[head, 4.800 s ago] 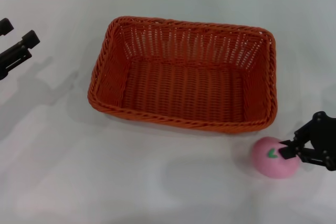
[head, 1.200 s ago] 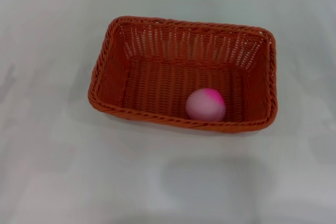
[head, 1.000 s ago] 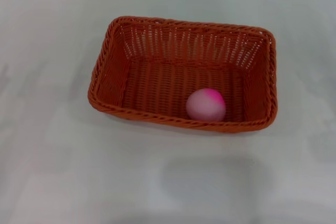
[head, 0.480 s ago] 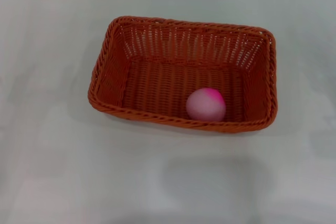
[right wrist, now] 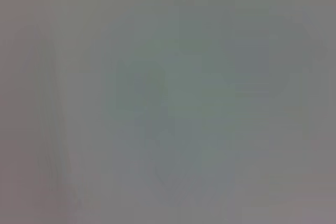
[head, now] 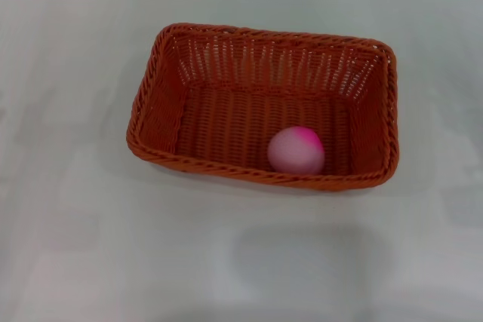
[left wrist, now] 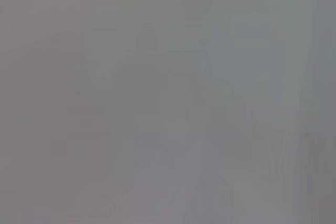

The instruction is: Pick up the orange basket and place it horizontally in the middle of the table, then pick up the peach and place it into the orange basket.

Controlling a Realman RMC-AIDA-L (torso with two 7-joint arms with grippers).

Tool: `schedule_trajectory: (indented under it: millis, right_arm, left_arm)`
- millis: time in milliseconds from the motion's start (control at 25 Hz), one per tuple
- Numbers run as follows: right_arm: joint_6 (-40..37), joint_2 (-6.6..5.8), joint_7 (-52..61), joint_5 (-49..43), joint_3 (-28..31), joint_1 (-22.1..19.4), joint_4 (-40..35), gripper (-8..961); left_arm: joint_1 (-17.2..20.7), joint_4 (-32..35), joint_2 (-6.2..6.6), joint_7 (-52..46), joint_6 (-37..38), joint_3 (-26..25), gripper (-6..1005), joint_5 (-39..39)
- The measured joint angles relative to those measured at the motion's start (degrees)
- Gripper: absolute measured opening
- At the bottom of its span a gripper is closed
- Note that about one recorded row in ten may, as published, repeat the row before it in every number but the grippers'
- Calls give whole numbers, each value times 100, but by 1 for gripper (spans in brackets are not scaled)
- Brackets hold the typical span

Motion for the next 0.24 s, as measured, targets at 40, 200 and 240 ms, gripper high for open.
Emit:
schedule_trajectory:
  millis: [40,200,240]
  right_arm:
    - [0,0,-21,-1,-3,0,5,768]
    - [-7,0,-37,5,-11,6,11,768]
    - [-8,0,-41,6,-11,8,13,768]
  left_arm:
    - [-1,2,-2,0,-14,0,819,0]
    - [-26,49,-6,0,-32,-4,819,0]
    - [-43,66,-6,0,-32,-7,819,-2]
